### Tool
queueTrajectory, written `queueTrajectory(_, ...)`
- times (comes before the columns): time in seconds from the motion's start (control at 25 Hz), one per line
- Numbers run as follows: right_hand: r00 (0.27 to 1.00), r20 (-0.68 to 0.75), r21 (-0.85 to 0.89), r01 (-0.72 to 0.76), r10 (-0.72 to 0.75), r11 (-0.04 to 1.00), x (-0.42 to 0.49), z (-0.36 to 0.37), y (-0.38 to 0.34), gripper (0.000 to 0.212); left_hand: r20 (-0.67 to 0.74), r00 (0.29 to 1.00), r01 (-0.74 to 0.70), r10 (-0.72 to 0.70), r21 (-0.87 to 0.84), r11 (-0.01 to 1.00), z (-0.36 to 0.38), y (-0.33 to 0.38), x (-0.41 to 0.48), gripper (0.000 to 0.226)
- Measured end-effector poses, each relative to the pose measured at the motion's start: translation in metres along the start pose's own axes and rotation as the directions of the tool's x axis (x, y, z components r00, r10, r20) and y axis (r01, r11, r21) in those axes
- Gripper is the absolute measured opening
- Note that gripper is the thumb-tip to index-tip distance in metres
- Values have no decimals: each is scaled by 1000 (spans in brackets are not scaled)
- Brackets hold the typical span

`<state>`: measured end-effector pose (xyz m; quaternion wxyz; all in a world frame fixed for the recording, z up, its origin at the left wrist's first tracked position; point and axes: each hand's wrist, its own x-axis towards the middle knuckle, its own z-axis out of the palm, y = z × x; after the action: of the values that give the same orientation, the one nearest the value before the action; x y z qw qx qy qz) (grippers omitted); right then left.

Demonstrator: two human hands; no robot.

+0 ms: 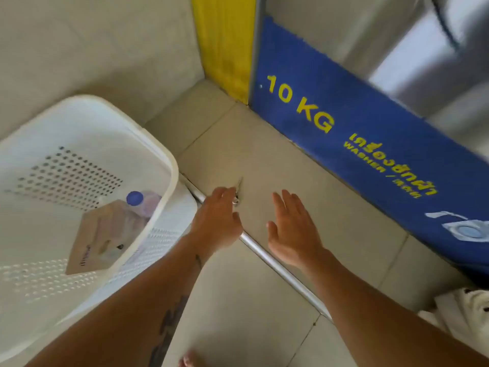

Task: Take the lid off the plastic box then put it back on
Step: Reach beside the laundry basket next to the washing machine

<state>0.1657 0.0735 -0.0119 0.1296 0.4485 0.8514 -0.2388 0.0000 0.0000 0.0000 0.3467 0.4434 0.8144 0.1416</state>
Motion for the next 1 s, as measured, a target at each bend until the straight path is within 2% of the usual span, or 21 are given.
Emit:
queueTrajectory(0.08, 999, -48, -13, 0, 0, 1000, 25, 23, 8, 69, -62, 997, -30, 37, 99, 995, 17, -10, 24, 64)
queueTrajectory(0.2, 998, -66, -34, -15, 13, 999, 51, 49, 14, 70, -62, 994, -76, 92, 224, 972, 38, -25, 50, 69)
queueTrajectory(0.32, 993, -118, -83, -25, 16, 996, 55, 70, 18, 76, -110, 979, -128, 173, 331, 935, 51, -37, 57, 56)
queueTrajectory(0.44, 989, -146, -98, -33, 19, 995, 59, 80, 18, 81, -193, 956, -140, 220, 359, 923, 56, -42, 68, 43)
queueTrajectory(0.56, 990, -142, -92, -9, -4, 996, 58, 78, 20, 82, -165, 957, -151, 237, 416, 897, 52, -42, 82, 37)
queueTrajectory(0.64, 994, -109, -85, -11, 1, 996, 57, 76, 21, 83, -158, 961, -144, 226, 413, 900, 47, -41, 88, 32)
queueTrajectory(0.8, 998, 55, -107, -11, 17, 994, 59, 55, 19, 87, -144, 980, -106, 137, 208, 972, 29, -27, 69, 33)
queueTrajectory(0.92, 957, 275, 15, -96, 88, 995, 63, 4, 17, 80, -143, 985, -77, 99, 150, 986, 9, -5, 37, 31)
queueTrajectory(1.0, 948, 300, 80, -134, 105, 988, 51, -33, 9, 76, -176, 978, -96, 113, 103, 990, -12, 13, 14, 21)
